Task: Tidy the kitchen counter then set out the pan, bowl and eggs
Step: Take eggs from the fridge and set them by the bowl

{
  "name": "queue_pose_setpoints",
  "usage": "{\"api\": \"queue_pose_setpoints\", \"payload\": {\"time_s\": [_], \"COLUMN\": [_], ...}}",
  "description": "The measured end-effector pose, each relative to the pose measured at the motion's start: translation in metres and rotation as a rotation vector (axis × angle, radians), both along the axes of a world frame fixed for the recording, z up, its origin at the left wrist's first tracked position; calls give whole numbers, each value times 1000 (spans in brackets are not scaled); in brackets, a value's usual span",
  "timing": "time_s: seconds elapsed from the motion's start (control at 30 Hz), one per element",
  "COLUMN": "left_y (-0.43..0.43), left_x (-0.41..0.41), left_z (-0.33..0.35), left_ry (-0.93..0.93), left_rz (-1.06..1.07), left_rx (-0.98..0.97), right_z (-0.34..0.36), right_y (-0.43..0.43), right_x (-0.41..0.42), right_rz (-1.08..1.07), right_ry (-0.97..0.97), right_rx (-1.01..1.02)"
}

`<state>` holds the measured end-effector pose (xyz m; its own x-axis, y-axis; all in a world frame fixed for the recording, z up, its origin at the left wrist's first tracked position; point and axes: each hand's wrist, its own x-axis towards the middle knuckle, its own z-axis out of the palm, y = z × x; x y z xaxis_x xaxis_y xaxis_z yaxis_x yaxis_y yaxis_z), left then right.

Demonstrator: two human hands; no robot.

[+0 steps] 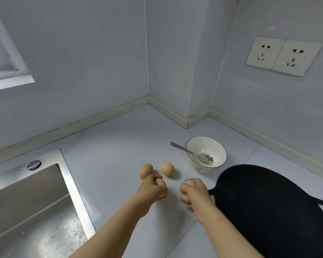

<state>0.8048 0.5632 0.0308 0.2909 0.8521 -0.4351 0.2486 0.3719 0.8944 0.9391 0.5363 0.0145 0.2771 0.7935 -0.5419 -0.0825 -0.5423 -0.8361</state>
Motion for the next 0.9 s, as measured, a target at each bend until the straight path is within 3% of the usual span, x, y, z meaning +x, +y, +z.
{"api": "queue_pose_setpoints", "payload": {"time_s": [0.4, 0.67, 0.9], "left_y": [21, 27, 30], "left_x": [-3, -2, 4], "left_z": [-32, -44, -50], "left_ry": [475, 607, 694], "left_rz": [-125, -127, -188], "left_rx": [255, 423, 522], "right_z": [-21, -19, -22], "right_y": [14, 19, 21], "right_x": [-2, 1, 4], "right_rz": [117, 195, 262], "right_ry": [-363, -650, -707], "right_rx": [18, 72, 62]}}
